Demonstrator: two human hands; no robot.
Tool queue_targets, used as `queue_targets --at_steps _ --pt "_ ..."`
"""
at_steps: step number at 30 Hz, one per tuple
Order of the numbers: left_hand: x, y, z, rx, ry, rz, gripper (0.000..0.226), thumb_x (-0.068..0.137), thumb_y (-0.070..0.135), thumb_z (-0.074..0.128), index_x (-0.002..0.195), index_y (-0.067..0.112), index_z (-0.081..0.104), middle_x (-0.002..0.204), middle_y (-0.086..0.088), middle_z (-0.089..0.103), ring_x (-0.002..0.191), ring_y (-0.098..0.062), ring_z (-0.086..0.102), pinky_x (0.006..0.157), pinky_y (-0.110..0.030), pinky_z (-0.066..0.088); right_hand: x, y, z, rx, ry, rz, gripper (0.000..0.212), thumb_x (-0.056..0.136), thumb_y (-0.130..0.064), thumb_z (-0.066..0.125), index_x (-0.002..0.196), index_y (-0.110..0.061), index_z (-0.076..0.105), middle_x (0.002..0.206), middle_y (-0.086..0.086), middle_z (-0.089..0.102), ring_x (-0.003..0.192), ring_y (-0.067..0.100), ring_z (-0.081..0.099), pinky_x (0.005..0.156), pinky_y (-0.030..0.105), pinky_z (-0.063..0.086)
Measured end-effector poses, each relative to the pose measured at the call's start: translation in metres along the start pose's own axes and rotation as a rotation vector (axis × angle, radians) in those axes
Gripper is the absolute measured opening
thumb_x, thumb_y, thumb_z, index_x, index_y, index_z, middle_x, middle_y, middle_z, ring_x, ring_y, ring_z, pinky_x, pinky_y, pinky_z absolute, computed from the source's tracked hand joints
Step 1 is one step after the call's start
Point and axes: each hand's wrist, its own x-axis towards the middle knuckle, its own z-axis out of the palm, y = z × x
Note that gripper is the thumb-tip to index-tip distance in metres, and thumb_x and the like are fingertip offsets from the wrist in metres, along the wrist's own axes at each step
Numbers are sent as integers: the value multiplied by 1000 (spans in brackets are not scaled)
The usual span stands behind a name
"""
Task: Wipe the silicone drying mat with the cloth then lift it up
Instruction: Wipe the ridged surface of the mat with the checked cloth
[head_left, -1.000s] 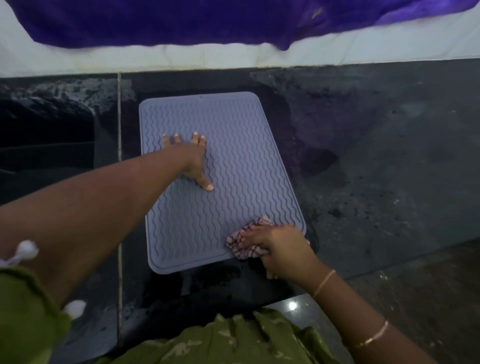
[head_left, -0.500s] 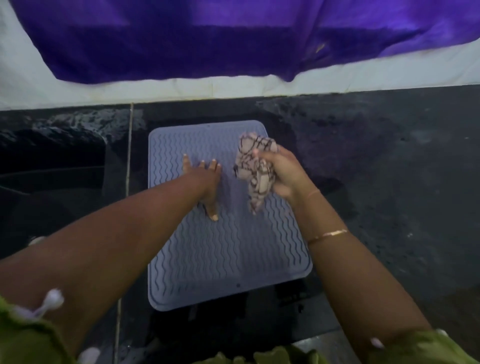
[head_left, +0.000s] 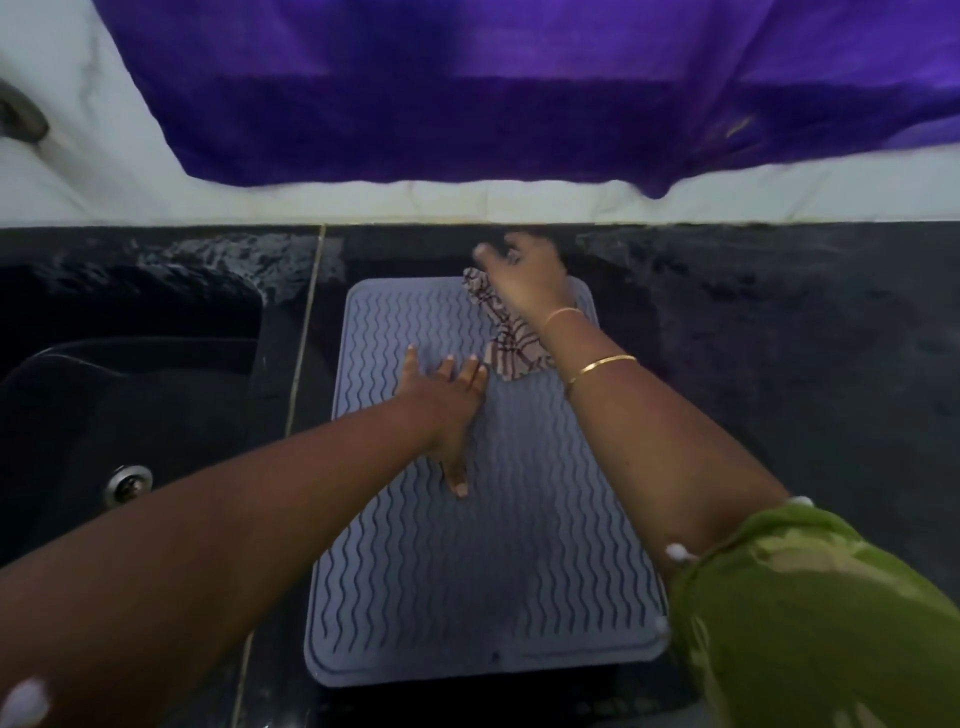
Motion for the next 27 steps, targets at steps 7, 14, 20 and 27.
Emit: queue_targets --at_steps 7,14,20,27 --pt "0 -6 0 18 8 11 143 55 73 72 149 18 -19 159 0 -20 148 -20 -12 111 -61 -12 -27 27 24 -563 -32 -137 55 94 -34 37 146 -21 24 158 7 14 142 33 12 109 59 15" --pt "1 -8 2 -11 -2 30 145 55 72 73 148 17 -23 158 0 -22 148 -22 -13 112 -59 -11 -85 34 30 -661 70 -113 48 89 -23 49 136 -19 42 149 13 29 134 37 28 99 52 29" --pt "1 -4 1 9 -18 24 143 58 69 74 147 15 -24 157 -2 -25 147 -23 -16 116 -57 -9 -14 19 29 -636 71 -121 47 86 -13 48 133 -21 47 144 13 33 131 36 32 102 55 28" --pt "-2 -9 1 -14 -15 40 143 56 73 71 148 18 -24 157 1 -25 147 -20 -16 114 -54 -12 -51 22 12 -640 -51 -132 52 86 -16 54 136 -18 42 143 12 34 127 35 37 102 53 35"
